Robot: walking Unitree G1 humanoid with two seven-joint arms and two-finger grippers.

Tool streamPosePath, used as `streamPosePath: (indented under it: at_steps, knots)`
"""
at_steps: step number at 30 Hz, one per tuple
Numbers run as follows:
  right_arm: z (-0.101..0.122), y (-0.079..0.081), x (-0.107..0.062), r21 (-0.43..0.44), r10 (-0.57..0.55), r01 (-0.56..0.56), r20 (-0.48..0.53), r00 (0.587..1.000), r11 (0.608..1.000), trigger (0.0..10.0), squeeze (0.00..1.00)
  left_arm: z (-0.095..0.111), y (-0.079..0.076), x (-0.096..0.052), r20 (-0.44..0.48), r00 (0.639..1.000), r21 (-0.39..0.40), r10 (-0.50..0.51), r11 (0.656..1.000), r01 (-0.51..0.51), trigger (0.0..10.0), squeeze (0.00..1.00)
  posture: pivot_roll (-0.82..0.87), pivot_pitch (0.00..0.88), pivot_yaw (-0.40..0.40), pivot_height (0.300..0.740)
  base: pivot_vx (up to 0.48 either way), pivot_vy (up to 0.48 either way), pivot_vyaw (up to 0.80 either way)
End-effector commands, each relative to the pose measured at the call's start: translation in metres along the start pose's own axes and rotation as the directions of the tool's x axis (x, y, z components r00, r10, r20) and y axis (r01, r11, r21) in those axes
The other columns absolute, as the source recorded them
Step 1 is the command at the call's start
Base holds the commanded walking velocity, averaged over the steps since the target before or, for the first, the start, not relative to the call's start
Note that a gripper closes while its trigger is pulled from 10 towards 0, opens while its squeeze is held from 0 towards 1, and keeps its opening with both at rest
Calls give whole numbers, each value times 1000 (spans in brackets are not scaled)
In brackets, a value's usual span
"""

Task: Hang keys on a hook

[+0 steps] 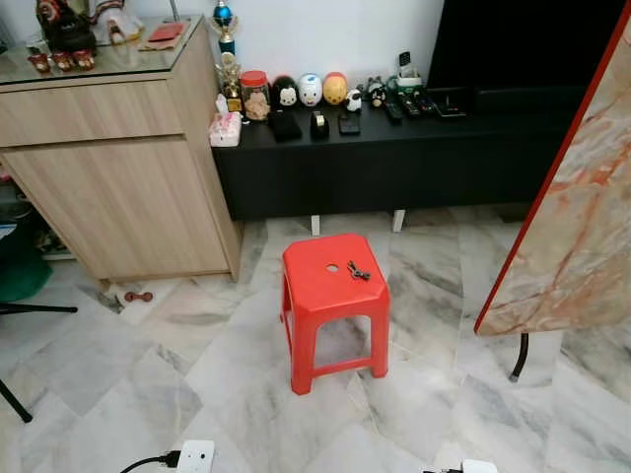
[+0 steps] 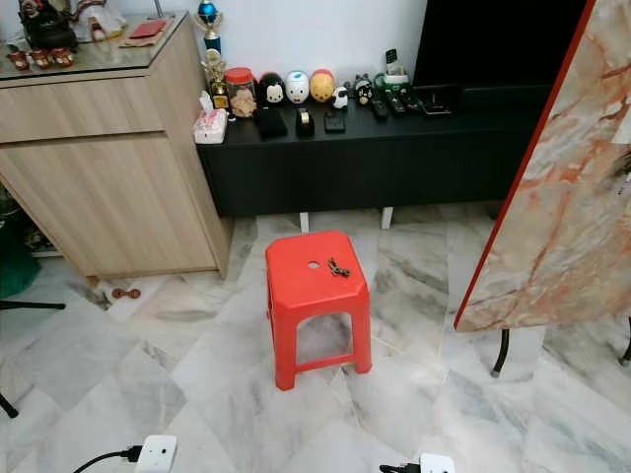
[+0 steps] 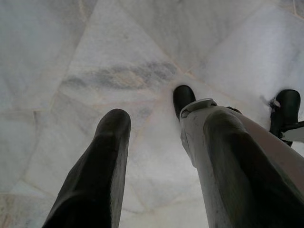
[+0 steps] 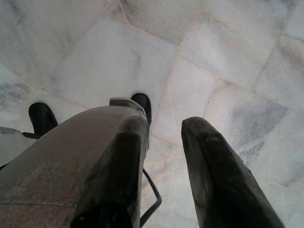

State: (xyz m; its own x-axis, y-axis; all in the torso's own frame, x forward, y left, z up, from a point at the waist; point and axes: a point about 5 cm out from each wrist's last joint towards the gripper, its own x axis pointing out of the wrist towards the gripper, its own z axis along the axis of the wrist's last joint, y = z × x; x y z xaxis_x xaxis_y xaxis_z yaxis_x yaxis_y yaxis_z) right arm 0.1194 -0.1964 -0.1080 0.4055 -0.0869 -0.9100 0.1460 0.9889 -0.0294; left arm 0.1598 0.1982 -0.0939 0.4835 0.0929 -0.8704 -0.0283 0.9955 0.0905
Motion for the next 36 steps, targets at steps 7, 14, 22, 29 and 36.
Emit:
streamPosePath:
  at_steps: [7, 14, 22, 29, 36]
  knots:
    - [3, 0, 0, -41, 5, -5, 10, 1000, 999, 10000, 0, 0, 0, 0, -10, 1000, 20, -18, 1000, 18, 10000, 0, -67, 0, 10, 740, 75, 0, 118]
    - [5, -1, 0, 5, -23, 23, 42, 999, 1000, 10000, 0, 0, 0, 0, -11, 1000, 19, -21, 1000, 21, 10000, 0, -65, 3, 9, 740, 275, 0, 386]
    - [6, -1, 0, 6, -19, 18, 48, 999, 1000, 10000, 0, 1, -1, 0, -8, 1000, 21, -23, 1000, 23, 10000, 0, -65, 0, 9, 740, 337, 0, 0]
    - [6, -1, 0, -1, -16, 16, 48, 999, 1000, 10000, 0, 1, -1, 0, -7, 1000, 24, -22, 999, 22, 10000, 0, -67, 0, 9, 740, 360, 0, 0]
    - [7, -1, 0, -2, -19, 19, 49, 999, 1000, 10000, 0, 2, -1, 0, -6, 1000, 26, -25, 999, 25, 10000, 0, -72, 0, 9, 740, 365, 0, 0]
